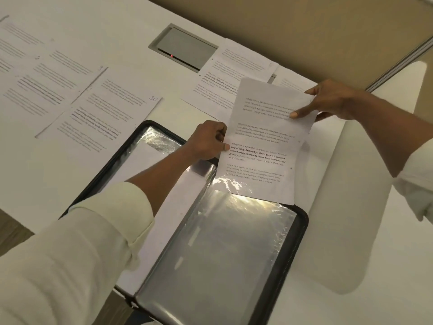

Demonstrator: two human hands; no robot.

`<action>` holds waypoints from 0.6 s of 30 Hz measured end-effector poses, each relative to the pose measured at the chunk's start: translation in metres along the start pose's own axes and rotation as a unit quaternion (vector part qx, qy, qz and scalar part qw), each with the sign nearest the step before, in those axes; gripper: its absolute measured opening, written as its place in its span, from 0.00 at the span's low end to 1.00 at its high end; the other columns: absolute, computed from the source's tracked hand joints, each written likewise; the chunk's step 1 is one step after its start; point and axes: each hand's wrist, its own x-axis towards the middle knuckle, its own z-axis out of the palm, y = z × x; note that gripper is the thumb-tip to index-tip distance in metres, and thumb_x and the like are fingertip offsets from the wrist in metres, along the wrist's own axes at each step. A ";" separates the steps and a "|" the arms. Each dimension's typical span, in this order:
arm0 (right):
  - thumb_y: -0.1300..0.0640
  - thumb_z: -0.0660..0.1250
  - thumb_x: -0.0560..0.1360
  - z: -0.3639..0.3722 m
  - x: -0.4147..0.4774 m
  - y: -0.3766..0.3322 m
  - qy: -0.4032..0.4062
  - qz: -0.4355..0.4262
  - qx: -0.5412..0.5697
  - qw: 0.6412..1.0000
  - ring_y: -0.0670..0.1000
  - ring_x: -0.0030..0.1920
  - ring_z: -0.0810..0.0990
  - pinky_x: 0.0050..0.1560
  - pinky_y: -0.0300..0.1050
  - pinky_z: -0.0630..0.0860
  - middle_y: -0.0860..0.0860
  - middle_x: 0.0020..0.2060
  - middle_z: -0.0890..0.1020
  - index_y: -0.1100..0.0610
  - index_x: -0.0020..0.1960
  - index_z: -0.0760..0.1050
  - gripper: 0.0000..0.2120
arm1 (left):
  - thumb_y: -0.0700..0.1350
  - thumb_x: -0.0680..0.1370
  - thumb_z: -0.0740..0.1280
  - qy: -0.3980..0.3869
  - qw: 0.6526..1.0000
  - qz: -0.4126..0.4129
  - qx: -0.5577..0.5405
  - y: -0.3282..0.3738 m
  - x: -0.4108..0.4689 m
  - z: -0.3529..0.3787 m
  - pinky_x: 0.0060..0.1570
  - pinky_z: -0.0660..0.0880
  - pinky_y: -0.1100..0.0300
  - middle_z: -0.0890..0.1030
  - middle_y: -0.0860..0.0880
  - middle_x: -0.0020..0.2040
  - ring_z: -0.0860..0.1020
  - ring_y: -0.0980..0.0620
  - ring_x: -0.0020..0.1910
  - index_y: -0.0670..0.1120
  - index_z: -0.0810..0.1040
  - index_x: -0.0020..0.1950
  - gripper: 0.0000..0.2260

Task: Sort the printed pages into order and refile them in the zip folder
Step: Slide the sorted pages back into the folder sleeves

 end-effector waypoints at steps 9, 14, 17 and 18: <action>0.58 0.86 0.64 0.015 -0.037 0.021 0.070 0.147 0.202 0.966 0.54 0.50 0.87 0.49 0.48 0.83 0.54 0.53 0.88 0.57 0.62 0.83 0.29 | 0.37 0.75 0.77 -0.049 0.998 0.041 -0.006 -0.001 0.005 -0.002 0.60 0.83 0.47 0.87 0.50 0.51 0.86 0.50 0.53 0.44 0.84 0.58 0.13; 0.61 0.84 0.68 0.033 -0.054 0.034 0.068 0.213 0.196 0.955 0.54 0.49 0.89 0.56 0.48 0.83 0.54 0.48 0.89 0.57 0.57 0.84 0.20 | 0.36 0.77 0.76 -0.069 0.996 0.059 -0.006 0.003 0.005 -0.007 0.59 0.83 0.50 0.87 0.52 0.55 0.85 0.52 0.55 0.45 0.83 0.64 0.16; 0.61 0.83 0.70 0.049 -0.061 0.044 0.073 0.247 0.186 0.948 0.52 0.47 0.89 0.52 0.44 0.82 0.54 0.47 0.89 0.58 0.57 0.83 0.17 | 0.35 0.77 0.76 -0.079 0.995 0.064 -0.010 0.007 0.007 -0.008 0.60 0.83 0.51 0.87 0.52 0.55 0.85 0.52 0.55 0.46 0.84 0.65 0.17; 0.61 0.83 0.70 0.055 -0.063 0.047 0.073 0.259 0.186 0.945 0.52 0.46 0.89 0.47 0.43 0.83 0.54 0.47 0.89 0.58 0.56 0.83 0.16 | 0.35 0.77 0.76 -0.078 0.995 0.067 -0.010 0.008 0.008 -0.009 0.59 0.82 0.52 0.87 0.53 0.55 0.85 0.53 0.55 0.46 0.83 0.66 0.18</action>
